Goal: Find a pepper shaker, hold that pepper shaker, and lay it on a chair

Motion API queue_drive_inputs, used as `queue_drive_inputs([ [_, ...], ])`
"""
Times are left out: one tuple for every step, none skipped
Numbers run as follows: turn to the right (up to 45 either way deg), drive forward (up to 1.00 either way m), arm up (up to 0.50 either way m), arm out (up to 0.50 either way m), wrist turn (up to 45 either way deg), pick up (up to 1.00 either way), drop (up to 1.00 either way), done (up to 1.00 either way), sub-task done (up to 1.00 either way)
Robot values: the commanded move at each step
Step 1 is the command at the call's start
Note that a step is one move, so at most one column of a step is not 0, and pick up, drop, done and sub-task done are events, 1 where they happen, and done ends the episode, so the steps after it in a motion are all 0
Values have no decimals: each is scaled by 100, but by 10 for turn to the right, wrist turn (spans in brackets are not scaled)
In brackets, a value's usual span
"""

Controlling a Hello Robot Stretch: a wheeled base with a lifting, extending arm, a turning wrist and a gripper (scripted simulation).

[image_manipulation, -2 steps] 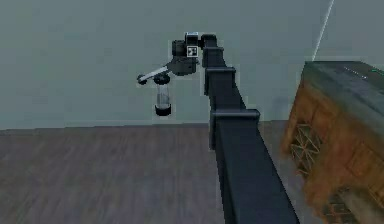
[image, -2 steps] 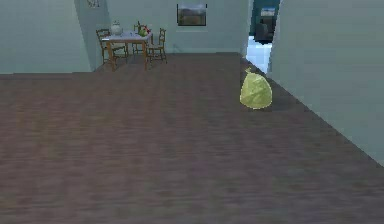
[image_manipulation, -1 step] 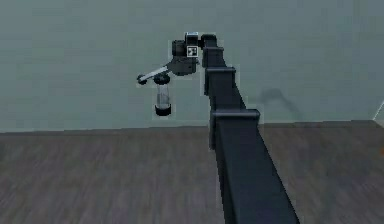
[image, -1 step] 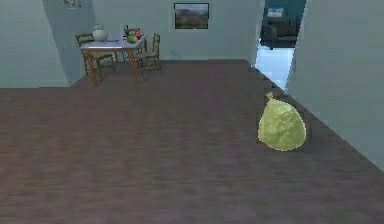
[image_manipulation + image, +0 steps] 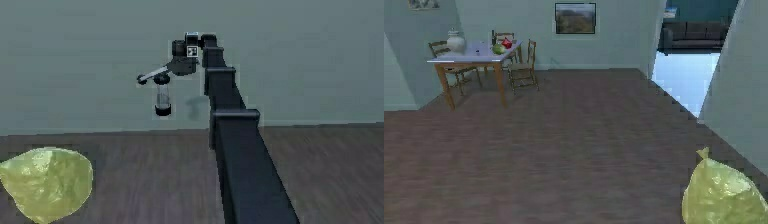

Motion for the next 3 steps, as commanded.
queue_drive_inputs([
  [0, 100, 0, 0, 0, 0, 0, 0, 0],
  [0, 100, 0, 0, 0, 0, 0, 0, 0],
  [-30, 0, 0, 0, 0, 0, 0, 0, 0],
])
